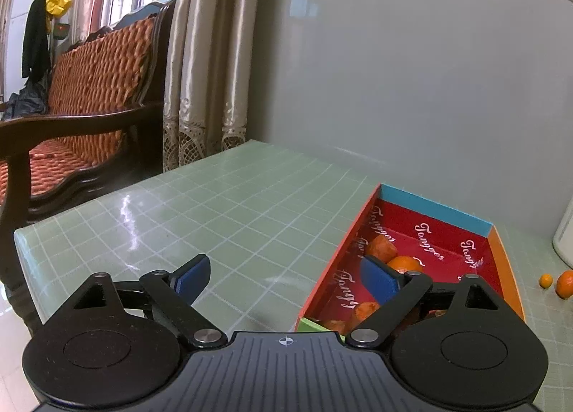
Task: Organize fruits
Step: 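Close the right tool on another large mandarin, then carry the mandarin with the right tool into the box and open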
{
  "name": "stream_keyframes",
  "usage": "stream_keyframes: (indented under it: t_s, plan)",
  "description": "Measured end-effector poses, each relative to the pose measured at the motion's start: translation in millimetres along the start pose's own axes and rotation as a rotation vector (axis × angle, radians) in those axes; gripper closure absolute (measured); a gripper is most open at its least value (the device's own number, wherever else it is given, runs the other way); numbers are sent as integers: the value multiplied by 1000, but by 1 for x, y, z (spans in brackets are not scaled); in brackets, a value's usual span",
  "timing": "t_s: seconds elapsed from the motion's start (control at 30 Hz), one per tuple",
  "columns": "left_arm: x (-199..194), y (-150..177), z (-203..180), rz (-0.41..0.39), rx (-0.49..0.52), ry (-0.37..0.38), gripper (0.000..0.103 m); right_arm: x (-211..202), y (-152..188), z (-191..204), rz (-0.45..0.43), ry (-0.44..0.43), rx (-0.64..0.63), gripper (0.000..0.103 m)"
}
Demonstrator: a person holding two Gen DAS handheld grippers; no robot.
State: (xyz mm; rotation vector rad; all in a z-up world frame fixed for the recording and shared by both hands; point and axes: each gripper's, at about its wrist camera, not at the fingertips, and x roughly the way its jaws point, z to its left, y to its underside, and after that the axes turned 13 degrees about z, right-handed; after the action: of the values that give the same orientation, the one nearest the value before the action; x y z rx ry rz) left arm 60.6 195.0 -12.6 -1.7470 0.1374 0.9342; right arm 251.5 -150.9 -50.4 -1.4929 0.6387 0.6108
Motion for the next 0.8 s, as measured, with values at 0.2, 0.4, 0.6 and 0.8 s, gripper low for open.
stream_keyframes:
  t_s: [0.2,0.4,0.6,0.8]
  plan:
    - [1,1,0,7,0,-1,12,12,-9,-2,11,4,-8,43]
    - [1,1,2,14,-5,-6,11,18,-13,-3,33,-12,-16,61]
    - [1,1,5,12,-10,-16,10,14,-10,0,22,-15,-25,66]
    - [1,1,13,22,-33,-14,9,-24,-6,7,-56,-47,-35,66]
